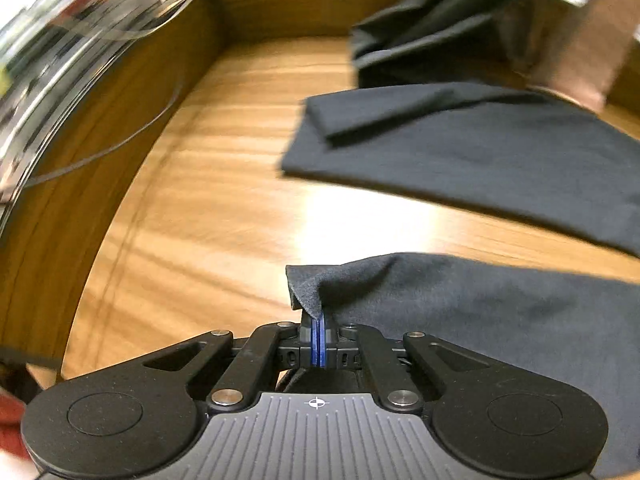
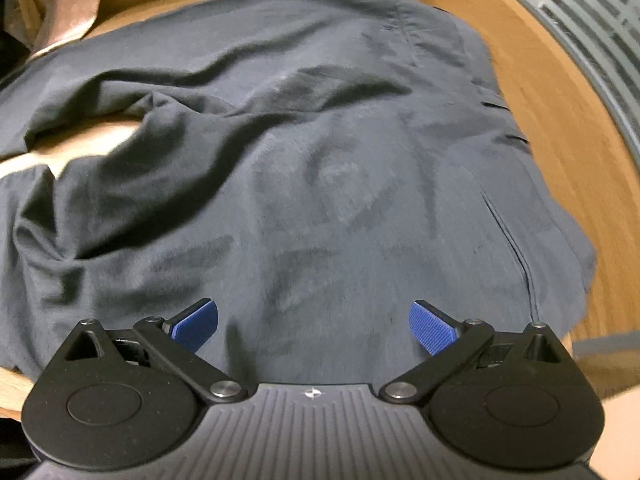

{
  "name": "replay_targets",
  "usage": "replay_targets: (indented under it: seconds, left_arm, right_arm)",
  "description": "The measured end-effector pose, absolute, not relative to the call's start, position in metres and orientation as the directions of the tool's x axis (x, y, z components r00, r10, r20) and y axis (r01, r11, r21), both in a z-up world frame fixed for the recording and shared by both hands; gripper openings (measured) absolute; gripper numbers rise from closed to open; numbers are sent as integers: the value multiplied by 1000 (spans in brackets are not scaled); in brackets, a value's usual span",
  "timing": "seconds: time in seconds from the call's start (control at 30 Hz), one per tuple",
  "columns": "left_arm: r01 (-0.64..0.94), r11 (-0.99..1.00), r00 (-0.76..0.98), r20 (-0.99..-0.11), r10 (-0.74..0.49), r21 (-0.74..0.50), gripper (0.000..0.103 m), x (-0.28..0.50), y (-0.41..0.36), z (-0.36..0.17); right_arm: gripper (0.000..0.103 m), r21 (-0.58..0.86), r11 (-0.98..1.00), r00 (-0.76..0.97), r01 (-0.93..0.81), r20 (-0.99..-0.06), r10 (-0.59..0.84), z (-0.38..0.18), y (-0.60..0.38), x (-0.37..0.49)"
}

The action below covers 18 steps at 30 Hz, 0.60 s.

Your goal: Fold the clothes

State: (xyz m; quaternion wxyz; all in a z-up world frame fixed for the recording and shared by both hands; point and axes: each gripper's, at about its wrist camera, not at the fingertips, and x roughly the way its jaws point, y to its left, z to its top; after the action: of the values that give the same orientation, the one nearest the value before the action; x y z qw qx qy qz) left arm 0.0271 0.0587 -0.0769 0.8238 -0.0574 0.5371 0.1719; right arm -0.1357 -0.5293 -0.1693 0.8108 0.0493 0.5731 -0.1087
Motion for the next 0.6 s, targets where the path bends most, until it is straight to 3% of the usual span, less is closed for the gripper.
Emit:
replay_targets:
  seconds: [0.27,0.6]
  left_arm:
    - [-425,895,360,-881,305,136,4,8,93,-59]
    - [-288,946,328,-913,244,150,6,-2,134,-72]
  right_arm:
    - [102,-63,998,386,18,-920,-64,-153,-488,-111]
    - [102,-56,996,412,73,-908,-81,-134,-414,-107]
